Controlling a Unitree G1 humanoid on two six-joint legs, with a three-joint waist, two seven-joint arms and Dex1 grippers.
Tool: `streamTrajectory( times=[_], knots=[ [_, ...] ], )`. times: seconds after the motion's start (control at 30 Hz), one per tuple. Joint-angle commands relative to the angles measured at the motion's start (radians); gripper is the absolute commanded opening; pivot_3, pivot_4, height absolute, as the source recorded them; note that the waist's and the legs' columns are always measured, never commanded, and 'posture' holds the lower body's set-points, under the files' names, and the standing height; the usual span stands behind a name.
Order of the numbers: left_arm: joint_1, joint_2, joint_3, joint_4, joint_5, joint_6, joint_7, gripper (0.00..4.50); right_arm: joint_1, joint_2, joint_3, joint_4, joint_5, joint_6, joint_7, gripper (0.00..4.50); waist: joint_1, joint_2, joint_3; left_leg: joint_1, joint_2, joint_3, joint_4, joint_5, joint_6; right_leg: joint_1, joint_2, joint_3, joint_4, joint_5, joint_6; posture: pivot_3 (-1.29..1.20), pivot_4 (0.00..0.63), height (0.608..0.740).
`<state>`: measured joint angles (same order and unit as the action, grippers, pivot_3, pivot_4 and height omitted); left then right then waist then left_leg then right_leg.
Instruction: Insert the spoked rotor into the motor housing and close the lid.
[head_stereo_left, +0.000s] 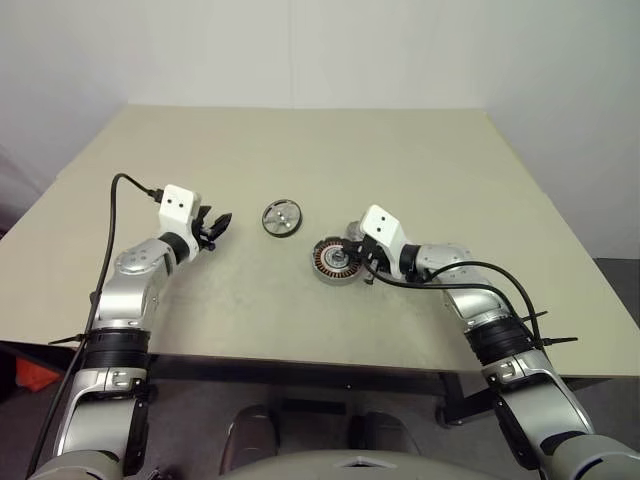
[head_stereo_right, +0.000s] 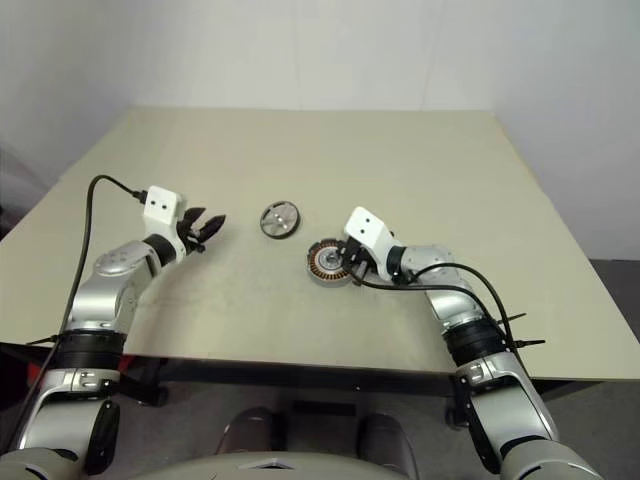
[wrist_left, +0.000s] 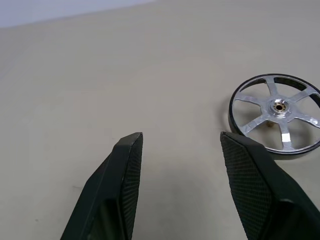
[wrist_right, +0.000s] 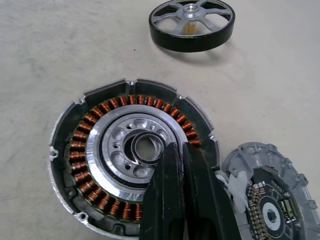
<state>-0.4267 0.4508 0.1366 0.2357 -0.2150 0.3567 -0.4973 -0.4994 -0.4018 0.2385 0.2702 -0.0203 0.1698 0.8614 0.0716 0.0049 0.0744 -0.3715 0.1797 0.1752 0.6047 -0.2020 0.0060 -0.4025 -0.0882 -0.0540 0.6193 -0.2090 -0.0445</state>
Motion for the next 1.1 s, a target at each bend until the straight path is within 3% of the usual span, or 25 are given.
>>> streamTrajectory(
  times=[0.03, 0.53, 1.1],
  knots=[
    [-0.037, 0.027, 0.032, -0.001, -0.001, -0.026, 0.005, 2.61, -0.004, 0.000, -0.006, -0.068, 0.019, 0.014, 0.007, 0.14, 0.000, 0.000, 0.000, 0.000, 0.000, 0.000, 0.000, 0.000, 0.000, 0.000, 0.000, 0.000, 0.000, 0.000, 0.000, 0.00, 0.000, 0.740],
    [-0.026, 0.007, 0.018, -0.008, 0.001, -0.029, 0.010, 2.61, -0.049, 0.007, -0.028, -0.059, 0.028, -0.019, -0.026, 0.14, 0.000, 0.000, 0.000, 0.000, 0.000, 0.000, 0.000, 0.000, 0.000, 0.000, 0.000, 0.000, 0.000, 0.000, 0.000, 0.00, 0.000, 0.740],
    [-0.014, 0.008, 0.028, -0.025, -0.004, -0.021, 0.019, 2.61, 0.002, 0.015, -0.001, -0.031, 0.022, 0.015, -0.028, 0.14, 0.000, -0.001, 0.000, 0.002, 0.000, 0.000, 0.000, 0.000, 0.000, 0.001, 0.000, 0.000, 0.000, 0.000, 0.000, 0.00, 0.000, 0.740]
  ],
)
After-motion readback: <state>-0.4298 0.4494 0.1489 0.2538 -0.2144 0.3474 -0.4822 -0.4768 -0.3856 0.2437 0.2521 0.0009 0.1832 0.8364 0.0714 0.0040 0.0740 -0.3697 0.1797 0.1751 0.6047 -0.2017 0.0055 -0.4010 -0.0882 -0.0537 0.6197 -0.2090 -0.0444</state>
